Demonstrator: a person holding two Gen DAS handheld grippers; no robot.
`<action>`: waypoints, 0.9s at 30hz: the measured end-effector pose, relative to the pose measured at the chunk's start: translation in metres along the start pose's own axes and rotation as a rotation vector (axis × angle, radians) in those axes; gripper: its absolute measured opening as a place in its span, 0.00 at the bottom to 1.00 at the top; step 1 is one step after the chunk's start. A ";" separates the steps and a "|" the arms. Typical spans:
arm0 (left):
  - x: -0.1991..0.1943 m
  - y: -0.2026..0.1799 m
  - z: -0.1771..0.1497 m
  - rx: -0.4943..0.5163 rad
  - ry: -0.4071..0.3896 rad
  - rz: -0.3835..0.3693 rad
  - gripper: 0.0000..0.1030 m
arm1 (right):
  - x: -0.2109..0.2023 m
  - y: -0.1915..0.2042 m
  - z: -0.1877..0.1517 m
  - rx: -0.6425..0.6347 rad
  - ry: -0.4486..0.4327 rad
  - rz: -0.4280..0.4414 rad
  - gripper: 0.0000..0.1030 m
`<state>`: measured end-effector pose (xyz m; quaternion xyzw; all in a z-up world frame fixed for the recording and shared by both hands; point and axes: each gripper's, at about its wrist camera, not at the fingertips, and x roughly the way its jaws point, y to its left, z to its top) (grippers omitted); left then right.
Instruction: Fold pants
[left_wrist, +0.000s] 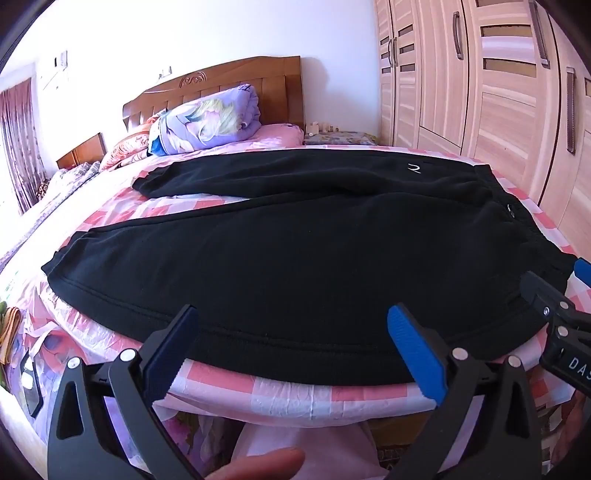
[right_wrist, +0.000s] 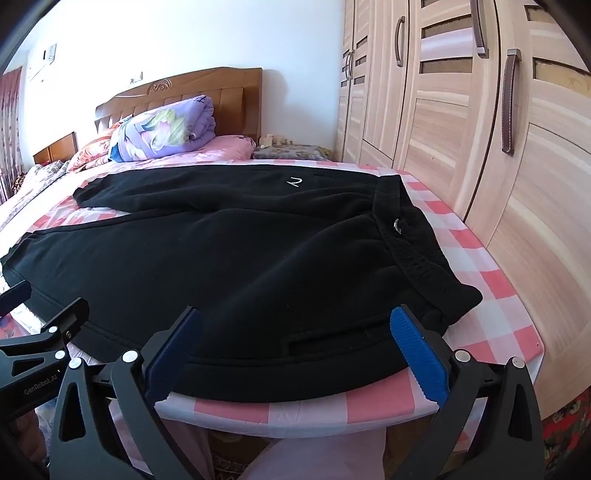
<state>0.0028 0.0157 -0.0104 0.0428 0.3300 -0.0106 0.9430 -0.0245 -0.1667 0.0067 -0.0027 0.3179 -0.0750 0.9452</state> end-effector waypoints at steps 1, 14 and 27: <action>0.000 0.000 0.000 -0.002 0.001 0.000 0.99 | 0.000 0.000 0.000 0.000 0.000 0.000 0.96; 0.004 0.010 0.000 -0.029 0.016 -0.011 0.99 | 0.002 -0.001 -0.003 0.004 0.004 0.005 0.96; 0.000 0.019 0.000 -0.079 0.010 -0.023 0.99 | 0.002 -0.002 -0.005 0.011 0.001 0.002 0.96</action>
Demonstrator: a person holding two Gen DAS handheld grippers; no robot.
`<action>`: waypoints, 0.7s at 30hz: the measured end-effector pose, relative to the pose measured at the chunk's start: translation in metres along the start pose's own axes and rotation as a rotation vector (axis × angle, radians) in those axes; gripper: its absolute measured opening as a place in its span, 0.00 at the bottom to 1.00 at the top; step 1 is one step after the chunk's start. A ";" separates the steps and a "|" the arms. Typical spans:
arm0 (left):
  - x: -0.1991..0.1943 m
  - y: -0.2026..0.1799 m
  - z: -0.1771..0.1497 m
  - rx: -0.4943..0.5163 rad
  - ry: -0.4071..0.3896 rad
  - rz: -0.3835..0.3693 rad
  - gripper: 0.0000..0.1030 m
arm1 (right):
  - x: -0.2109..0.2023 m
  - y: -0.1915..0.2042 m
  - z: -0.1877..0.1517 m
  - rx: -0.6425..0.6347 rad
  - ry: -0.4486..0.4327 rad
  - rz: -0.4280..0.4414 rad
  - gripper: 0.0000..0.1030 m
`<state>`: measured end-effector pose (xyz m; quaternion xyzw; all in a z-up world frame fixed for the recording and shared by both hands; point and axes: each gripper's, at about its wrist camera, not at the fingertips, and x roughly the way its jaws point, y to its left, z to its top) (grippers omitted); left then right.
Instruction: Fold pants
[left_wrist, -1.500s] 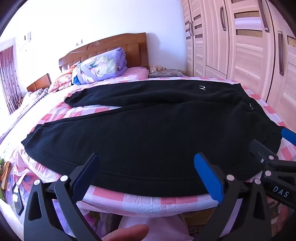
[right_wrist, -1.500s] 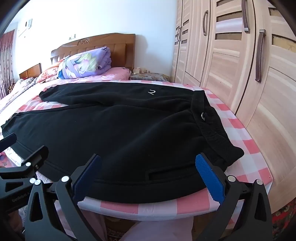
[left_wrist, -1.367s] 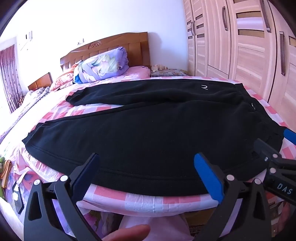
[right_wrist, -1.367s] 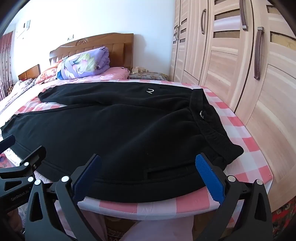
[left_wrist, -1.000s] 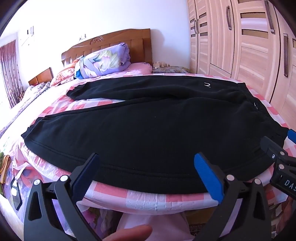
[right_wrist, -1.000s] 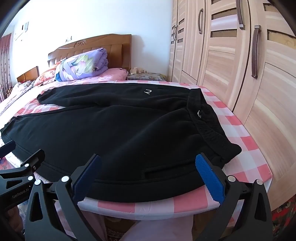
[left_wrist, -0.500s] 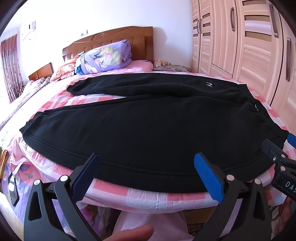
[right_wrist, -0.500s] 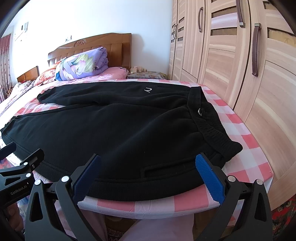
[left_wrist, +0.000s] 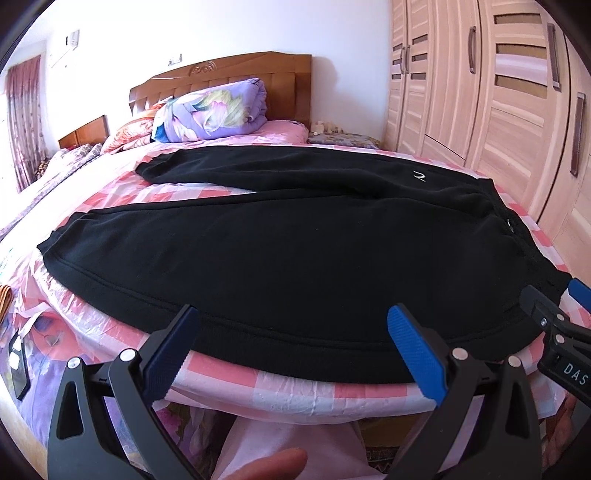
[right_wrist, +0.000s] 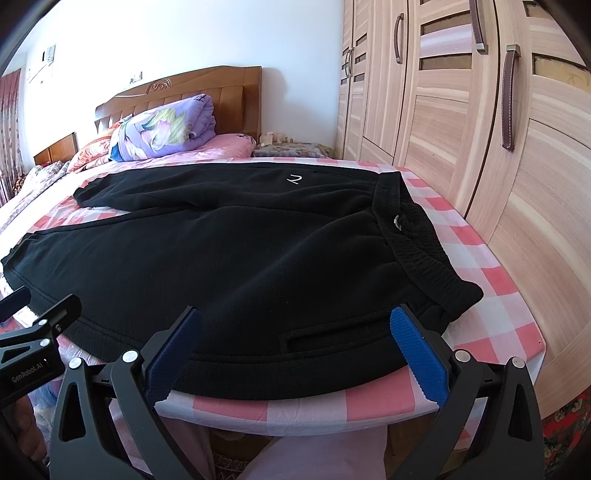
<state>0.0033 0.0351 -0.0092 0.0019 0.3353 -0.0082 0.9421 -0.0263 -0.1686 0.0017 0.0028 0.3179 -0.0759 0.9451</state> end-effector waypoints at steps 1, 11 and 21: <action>-0.001 0.001 0.000 -0.005 0.002 0.002 0.99 | 0.000 0.000 -0.001 0.002 0.000 0.000 0.96; -0.018 0.007 0.000 -0.042 -0.052 0.032 0.99 | -0.002 -0.005 0.000 0.016 0.006 -0.001 0.96; -0.014 0.016 -0.003 -0.093 -0.028 -0.009 0.99 | -0.001 -0.007 0.002 0.014 0.005 0.003 0.96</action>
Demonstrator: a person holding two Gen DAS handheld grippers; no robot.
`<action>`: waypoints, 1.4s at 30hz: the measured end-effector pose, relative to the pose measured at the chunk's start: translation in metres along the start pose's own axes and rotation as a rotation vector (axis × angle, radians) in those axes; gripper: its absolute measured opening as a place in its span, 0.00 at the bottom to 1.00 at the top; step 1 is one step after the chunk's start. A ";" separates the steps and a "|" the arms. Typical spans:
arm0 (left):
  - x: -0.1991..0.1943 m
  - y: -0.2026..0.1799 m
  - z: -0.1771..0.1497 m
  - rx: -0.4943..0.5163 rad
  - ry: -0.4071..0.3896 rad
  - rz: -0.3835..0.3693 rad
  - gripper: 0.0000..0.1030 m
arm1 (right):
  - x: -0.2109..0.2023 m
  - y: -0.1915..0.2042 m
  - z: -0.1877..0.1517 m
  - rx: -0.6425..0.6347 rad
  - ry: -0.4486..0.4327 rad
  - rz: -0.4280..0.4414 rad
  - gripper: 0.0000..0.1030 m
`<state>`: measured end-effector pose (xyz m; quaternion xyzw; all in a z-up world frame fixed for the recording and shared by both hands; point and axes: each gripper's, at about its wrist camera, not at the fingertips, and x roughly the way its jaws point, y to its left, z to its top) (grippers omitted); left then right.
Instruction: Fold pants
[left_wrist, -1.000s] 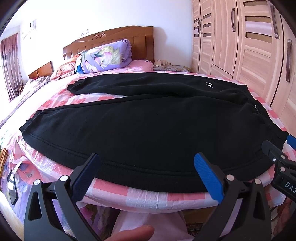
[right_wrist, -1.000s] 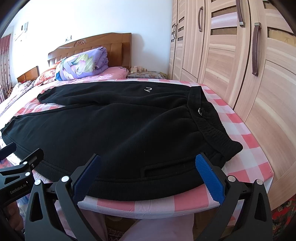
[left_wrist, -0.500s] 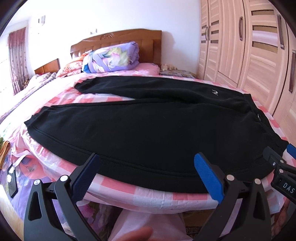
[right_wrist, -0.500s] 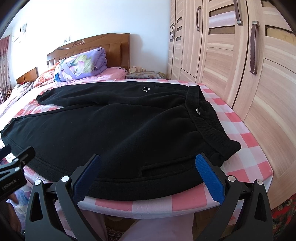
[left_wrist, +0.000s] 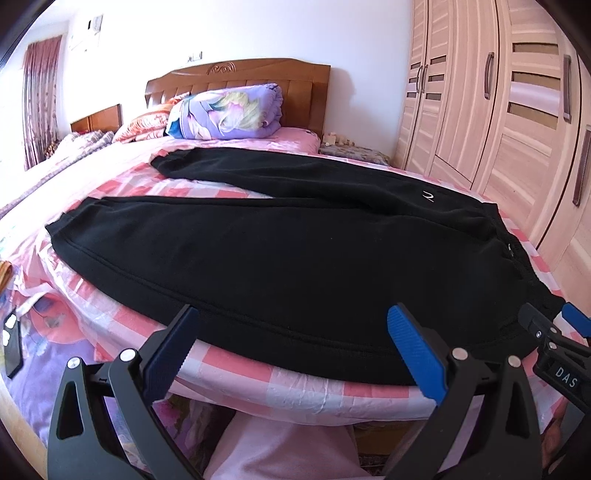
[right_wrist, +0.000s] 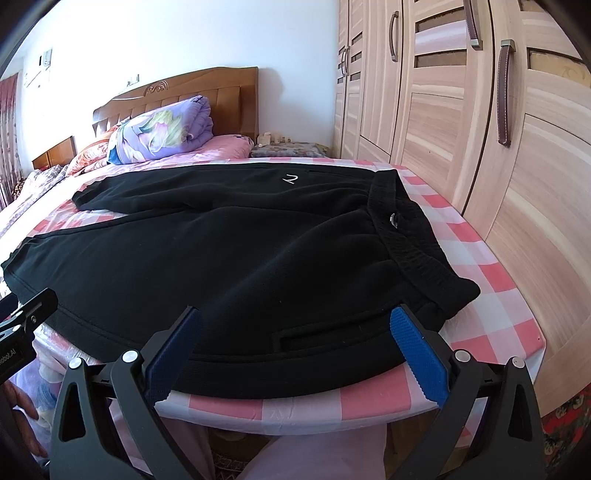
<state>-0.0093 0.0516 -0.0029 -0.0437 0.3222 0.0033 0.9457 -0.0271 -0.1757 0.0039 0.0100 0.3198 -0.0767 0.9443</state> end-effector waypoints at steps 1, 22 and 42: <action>0.001 0.001 0.000 -0.005 0.002 0.000 0.99 | 0.000 0.000 0.000 -0.001 0.000 0.001 0.96; 0.012 0.002 -0.009 -0.022 0.063 -0.010 0.99 | 0.005 -0.003 -0.005 0.009 0.023 0.021 0.96; 0.098 -0.039 0.156 0.331 -0.031 -0.167 0.99 | 0.138 -0.039 0.160 -0.250 0.143 0.210 0.96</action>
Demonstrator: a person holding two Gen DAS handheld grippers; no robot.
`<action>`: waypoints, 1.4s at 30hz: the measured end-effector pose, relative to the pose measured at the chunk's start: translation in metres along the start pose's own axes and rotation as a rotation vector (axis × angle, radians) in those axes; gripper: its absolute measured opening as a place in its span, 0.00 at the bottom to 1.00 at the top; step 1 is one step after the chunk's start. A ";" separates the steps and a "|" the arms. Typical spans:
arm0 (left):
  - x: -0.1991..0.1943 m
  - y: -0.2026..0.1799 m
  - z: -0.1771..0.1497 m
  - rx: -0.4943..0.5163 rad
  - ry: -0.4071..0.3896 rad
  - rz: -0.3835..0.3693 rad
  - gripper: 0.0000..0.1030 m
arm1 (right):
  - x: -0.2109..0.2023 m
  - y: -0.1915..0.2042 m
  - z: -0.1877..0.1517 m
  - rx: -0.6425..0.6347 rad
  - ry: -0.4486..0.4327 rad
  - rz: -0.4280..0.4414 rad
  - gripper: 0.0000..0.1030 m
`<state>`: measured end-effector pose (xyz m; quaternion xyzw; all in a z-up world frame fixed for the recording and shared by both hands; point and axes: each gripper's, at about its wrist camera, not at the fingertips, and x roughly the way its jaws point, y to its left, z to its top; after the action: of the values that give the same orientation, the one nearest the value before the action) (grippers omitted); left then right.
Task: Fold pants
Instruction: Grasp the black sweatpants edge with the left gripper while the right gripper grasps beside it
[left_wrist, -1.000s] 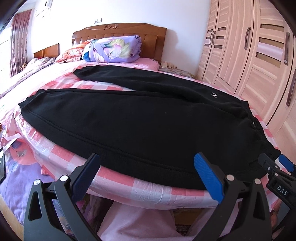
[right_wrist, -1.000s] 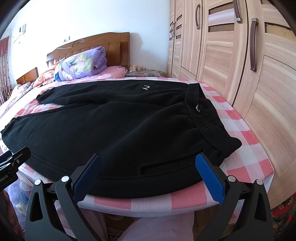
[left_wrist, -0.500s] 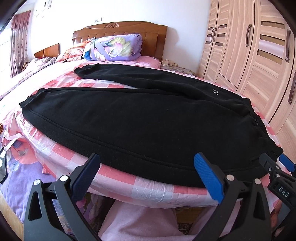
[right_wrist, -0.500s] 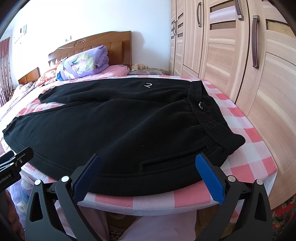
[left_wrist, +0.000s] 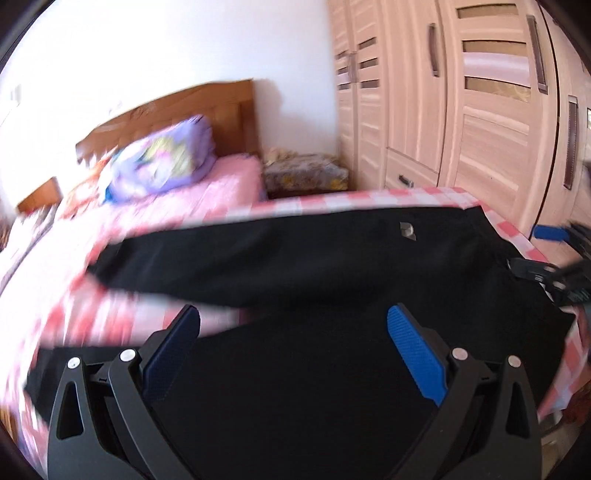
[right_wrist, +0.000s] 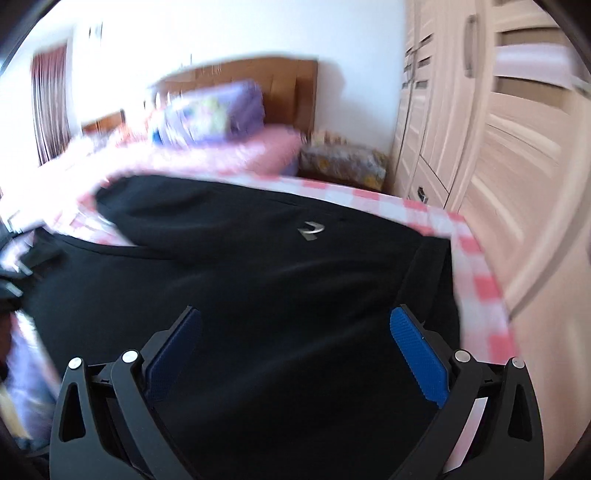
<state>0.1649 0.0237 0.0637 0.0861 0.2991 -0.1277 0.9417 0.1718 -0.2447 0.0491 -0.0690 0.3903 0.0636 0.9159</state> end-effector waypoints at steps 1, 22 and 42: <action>0.014 0.003 0.012 0.007 0.022 -0.034 0.99 | 0.022 -0.012 0.016 -0.013 0.044 0.020 0.96; 0.252 0.073 0.101 -0.346 0.459 -0.226 0.51 | 0.215 -0.052 0.119 -0.173 0.258 0.284 0.35; 0.231 0.029 0.091 -0.573 0.387 -0.370 0.13 | 0.046 0.060 -0.004 -0.437 -0.187 -0.121 0.10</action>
<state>0.4046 -0.0137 0.0042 -0.2129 0.5054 -0.1879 0.8148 0.1903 -0.1833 0.0080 -0.2823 0.2758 0.0978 0.9136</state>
